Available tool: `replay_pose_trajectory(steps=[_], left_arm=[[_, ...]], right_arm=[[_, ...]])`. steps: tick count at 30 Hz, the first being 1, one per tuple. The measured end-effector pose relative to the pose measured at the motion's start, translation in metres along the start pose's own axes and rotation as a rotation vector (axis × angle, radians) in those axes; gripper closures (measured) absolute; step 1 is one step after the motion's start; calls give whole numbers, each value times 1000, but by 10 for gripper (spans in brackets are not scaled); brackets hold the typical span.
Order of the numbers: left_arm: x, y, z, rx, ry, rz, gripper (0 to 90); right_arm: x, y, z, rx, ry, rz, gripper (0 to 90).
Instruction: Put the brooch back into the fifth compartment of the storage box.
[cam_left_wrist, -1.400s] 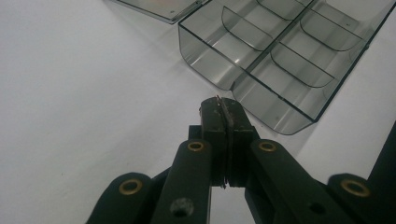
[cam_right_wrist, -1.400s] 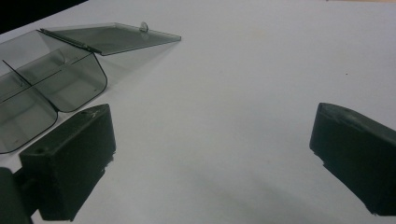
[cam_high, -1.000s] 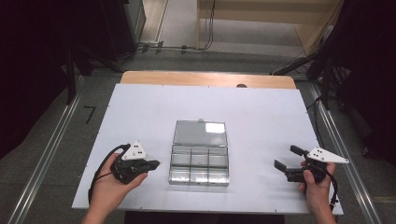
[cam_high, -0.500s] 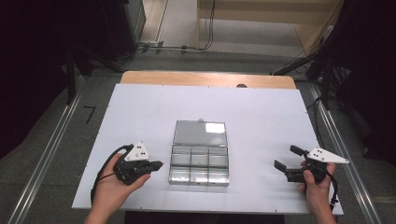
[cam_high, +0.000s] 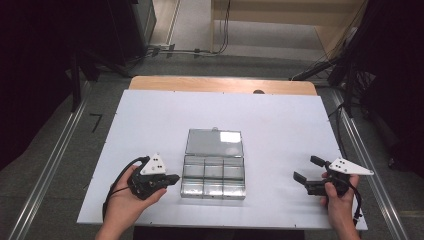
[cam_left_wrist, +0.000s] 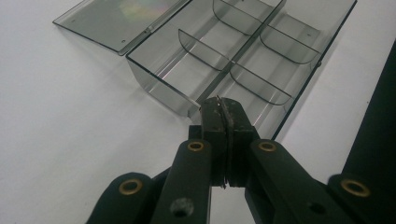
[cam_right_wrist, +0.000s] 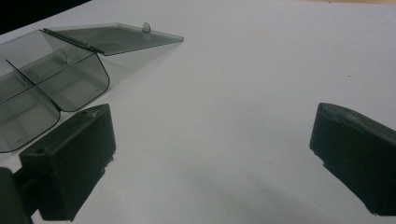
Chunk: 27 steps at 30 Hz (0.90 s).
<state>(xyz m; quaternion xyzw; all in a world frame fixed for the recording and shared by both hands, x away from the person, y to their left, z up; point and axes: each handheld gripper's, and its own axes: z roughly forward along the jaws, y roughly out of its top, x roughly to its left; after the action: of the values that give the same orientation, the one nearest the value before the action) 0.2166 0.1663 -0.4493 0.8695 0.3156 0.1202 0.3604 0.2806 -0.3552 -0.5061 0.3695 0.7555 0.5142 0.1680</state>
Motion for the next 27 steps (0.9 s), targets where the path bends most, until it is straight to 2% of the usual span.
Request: replay_pose_trajectory(steps=[27], left_arm=[[-12, 5, 14, -15, -34, 34, 893]], right_arm=[[0, 0, 1, 1, 3, -3, 0]])
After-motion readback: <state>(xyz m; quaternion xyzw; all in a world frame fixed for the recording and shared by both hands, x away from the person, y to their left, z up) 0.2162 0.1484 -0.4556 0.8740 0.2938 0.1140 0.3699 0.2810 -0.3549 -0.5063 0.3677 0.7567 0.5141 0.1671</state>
